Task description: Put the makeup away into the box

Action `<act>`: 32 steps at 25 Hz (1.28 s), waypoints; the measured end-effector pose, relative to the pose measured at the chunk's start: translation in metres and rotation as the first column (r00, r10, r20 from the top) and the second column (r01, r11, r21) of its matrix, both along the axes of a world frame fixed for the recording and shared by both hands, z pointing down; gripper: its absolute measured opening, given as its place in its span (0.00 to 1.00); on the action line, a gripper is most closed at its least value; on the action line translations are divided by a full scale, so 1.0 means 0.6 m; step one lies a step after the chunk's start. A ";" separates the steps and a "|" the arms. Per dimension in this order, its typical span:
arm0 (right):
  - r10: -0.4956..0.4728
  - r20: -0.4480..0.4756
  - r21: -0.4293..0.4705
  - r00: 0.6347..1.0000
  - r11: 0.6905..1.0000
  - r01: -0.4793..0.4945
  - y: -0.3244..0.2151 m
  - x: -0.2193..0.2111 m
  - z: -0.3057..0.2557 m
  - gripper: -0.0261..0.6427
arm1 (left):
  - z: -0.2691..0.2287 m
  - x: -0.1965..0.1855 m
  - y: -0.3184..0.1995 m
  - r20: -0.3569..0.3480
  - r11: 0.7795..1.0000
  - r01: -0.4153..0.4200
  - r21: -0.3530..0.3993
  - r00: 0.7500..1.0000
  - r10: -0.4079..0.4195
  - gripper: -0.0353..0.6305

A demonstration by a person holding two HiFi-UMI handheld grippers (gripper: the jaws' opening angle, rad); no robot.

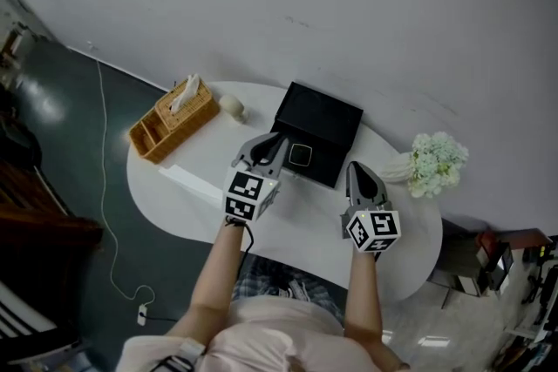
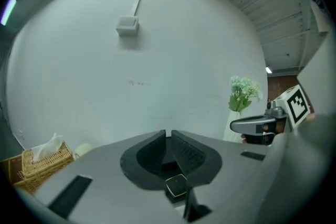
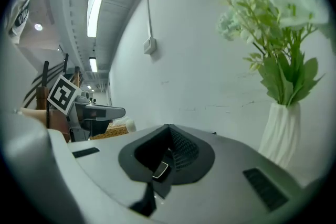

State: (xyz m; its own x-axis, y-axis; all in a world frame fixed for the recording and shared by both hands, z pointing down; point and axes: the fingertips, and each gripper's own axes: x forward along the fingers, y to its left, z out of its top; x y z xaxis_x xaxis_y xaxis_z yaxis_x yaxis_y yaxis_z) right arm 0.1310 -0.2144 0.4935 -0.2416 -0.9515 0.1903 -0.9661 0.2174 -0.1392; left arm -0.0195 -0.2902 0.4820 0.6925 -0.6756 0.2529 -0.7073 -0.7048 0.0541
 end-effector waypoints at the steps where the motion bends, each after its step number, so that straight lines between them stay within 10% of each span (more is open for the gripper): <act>1: 0.004 -0.001 0.008 1.000 1.000 -0.004 0.007 0.000 -0.006 0.06 | -0.011 -0.009 0.005 -0.009 1.000 0.015 0.016 1.000 -0.015 0.13; 32: 0.184 -0.054 0.085 0.981 0.980 -0.179 0.114 0.064 -0.064 0.06 | -0.076 -0.076 0.089 -0.076 0.989 0.096 0.110 0.993 -0.088 0.09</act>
